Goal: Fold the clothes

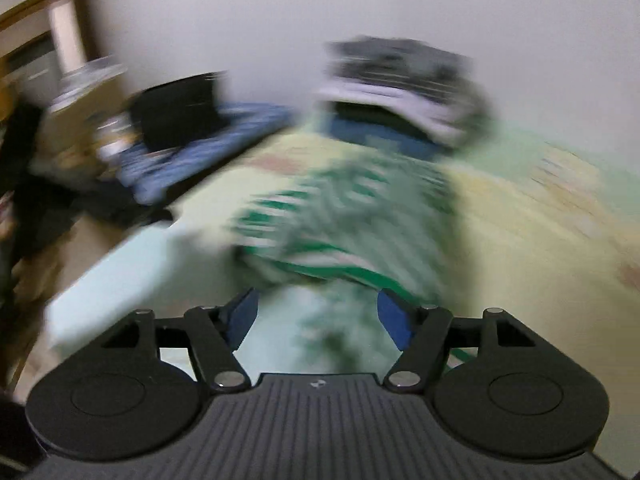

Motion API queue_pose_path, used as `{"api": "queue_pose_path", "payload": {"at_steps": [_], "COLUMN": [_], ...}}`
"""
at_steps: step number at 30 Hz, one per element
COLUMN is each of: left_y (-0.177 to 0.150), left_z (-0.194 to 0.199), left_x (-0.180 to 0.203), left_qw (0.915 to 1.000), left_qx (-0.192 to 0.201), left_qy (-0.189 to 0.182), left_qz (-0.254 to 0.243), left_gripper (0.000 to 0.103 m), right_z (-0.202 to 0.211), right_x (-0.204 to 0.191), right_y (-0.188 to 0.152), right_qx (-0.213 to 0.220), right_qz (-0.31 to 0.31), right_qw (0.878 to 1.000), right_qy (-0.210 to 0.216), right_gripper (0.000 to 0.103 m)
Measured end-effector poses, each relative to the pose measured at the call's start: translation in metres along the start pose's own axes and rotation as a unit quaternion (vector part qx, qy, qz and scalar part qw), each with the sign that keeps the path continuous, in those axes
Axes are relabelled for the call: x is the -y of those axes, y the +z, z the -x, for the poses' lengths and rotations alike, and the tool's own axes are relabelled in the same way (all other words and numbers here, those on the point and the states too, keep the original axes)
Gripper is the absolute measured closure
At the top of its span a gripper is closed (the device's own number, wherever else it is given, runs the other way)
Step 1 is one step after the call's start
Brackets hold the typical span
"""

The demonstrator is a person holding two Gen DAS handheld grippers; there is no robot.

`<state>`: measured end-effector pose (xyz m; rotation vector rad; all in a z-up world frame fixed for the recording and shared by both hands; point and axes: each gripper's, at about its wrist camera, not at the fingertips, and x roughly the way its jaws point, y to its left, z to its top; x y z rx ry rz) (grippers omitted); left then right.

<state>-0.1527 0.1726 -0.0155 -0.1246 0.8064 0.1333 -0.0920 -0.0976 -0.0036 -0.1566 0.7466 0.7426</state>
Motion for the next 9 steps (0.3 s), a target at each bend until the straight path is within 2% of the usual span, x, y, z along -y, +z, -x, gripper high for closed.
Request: {"api": "queue_pose_path", "payload": {"at_steps": [2,4,6,8,9], "left_y": [-0.003,-0.007,-0.009,-0.007,-0.003], "left_z": [-0.009,-0.018,-0.032,-0.047,-0.055], "left_x": [0.031,0.063,0.081,0.096,0.1], "left_qw": [0.9981,0.9904,0.9835,0.9777,0.9769], "left_qx": [0.015,0.027,0.026,0.022,0.016], "left_qy": [-0.01,-0.015,-0.022,-0.016,-0.009], "left_qz": [-0.059,-0.135,-0.178,-0.208,-0.213], "left_gripper": [0.001,0.001,0.001,0.013,0.036], "right_z": [-0.002,-0.008,-0.017,-0.027,-0.032], "right_x": [0.012,0.017,0.01,0.003,0.001], "right_y": [-0.011,-0.019,-0.024,-0.029,-0.031], "right_qx": [-0.024,-0.044,-0.05,-0.058,-0.064], "right_qz": [-0.03,-0.051,-0.044,-0.027,-0.019], "right_qw": [0.999,0.997,0.997,0.997,0.995], "right_qy": [-0.025,-0.026,-0.031,-0.052,-0.071], "right_gripper": [0.033,0.033,0.032,0.032,0.037]}}
